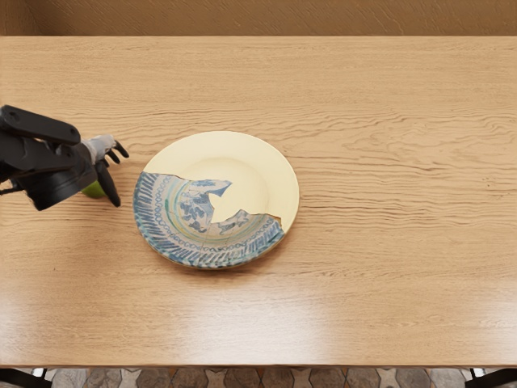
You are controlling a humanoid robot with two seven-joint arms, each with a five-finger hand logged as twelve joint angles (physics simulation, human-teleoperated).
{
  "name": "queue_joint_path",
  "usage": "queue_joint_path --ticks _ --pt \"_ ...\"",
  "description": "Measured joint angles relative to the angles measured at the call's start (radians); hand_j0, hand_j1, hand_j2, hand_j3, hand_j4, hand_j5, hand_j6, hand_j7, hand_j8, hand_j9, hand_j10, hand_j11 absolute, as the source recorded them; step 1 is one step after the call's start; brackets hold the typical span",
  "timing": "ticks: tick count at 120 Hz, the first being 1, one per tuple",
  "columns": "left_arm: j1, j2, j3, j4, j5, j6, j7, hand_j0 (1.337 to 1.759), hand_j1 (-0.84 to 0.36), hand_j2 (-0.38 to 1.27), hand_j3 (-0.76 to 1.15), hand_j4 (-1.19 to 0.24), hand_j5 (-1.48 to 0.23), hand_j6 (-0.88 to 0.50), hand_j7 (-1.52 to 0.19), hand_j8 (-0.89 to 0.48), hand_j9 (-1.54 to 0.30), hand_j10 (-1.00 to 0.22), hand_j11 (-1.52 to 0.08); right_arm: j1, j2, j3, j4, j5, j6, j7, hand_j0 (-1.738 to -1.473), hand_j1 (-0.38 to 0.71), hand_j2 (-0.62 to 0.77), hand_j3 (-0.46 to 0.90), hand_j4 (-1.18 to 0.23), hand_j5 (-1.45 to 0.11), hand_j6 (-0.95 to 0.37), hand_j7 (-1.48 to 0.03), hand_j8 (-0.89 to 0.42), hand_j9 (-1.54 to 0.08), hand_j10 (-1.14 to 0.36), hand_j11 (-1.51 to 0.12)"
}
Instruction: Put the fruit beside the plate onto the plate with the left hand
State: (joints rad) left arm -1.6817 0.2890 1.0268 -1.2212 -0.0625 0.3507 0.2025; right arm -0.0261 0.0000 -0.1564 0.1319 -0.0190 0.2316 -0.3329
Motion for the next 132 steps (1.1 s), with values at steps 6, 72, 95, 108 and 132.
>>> queue_joint_path --ticks 6,72,95,108,132 --pt "0.0 -0.002 0.0 -0.009 0.0 0.021 0.0 1.658 0.0 0.06 0.0 -0.29 -0.38 -0.29 -0.38 -0.29 -0.38 -0.29 -0.38 0.0 0.0 0.0 0.0 0.0 0.0 0.0 -1.658 -0.35 0.0 0.0 0.0 0.0 0.0 0.0 0.0 0.0 0.0 0.0" --pt "0.025 0.019 0.006 -0.02 0.003 0.098 0.0 1.658 -0.1 0.08 0.0 -0.37 -0.48 -0.37 -0.48 -0.37 -0.48 -0.37 -0.48 0.0 0.0 0.0 0.0 0.0 0.0 0.0 -1.658 -0.35 0.0 0.0 0.0 0.0 0.0 0.0 0.0 0.0 0.0 0.0" --pt "0.024 0.033 0.011 -0.037 0.003 0.097 0.0 1.658 -0.1 0.08 0.0 -0.38 -0.49 -0.38 -0.49 -0.38 -0.49 -0.38 -0.49 0.0 0.0 0.0 0.0 0.0 0.0 0.0 -1.658 -0.35 0.0 0.0 0.0 0.0 0.0 0.0 0.0 0.0 0.0 0.0" --pt "0.027 0.038 0.011 -0.041 0.003 0.098 0.0 1.658 -0.1 0.08 0.0 -0.38 -0.49 -0.38 -0.49 -0.38 -0.49 -0.38 -0.49 0.0 0.0 0.0 0.0 0.0 0.0 0.0 -1.658 -0.35 0.0 0.0 0.0 0.0 0.0 0.0 0.0 0.0 0.0 0.0" --pt "0.033 0.039 0.011 -0.04 0.003 0.099 0.0 1.658 -0.16 0.08 0.0 -0.42 -0.55 -0.42 -0.55 -0.4 -0.55 -0.42 -0.55 0.0 0.0 0.0 0.0 0.0 0.0 0.0 -1.658 -0.35 0.0 0.0 0.0 0.0 0.0 0.0 0.0 0.0 0.0 0.0"
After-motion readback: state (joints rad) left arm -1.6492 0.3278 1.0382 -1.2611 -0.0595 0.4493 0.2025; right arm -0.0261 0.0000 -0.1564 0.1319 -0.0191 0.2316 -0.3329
